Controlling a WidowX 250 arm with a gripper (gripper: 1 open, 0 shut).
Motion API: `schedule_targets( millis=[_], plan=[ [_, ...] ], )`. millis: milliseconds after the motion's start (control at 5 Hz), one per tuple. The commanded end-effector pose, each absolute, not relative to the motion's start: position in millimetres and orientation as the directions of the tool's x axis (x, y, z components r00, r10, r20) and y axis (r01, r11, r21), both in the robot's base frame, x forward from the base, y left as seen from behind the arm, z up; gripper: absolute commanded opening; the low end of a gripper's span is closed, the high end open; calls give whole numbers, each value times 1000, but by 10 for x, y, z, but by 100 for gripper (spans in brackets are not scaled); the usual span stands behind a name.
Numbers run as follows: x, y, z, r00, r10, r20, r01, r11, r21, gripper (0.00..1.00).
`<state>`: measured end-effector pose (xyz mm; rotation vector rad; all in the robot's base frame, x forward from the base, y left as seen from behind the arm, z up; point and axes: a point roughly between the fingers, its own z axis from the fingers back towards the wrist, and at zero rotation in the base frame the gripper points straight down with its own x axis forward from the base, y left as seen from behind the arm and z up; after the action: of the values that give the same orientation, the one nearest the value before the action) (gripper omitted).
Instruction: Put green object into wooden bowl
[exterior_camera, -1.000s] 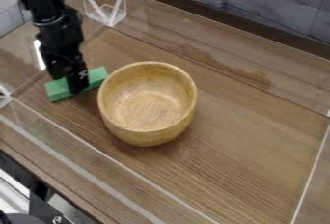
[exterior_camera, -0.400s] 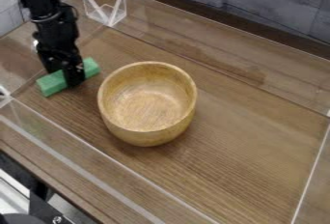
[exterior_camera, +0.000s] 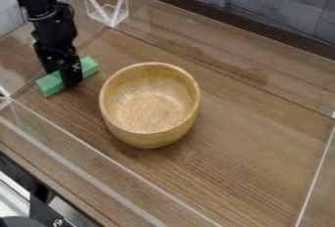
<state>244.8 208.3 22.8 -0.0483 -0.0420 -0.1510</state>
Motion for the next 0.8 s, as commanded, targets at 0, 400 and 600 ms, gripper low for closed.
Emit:
schedule_targets(
  millis=[0, 400, 600],
  plan=[
    [2560, 2090, 295, 974, -214, 74, 215, 976, -14, 100],
    [2607, 1926, 376, 973, -219, 79, 222, 975, -26, 0],
    [2564, 1828, 510, 979, -181, 95, 185, 982, -36, 0]
  ],
)
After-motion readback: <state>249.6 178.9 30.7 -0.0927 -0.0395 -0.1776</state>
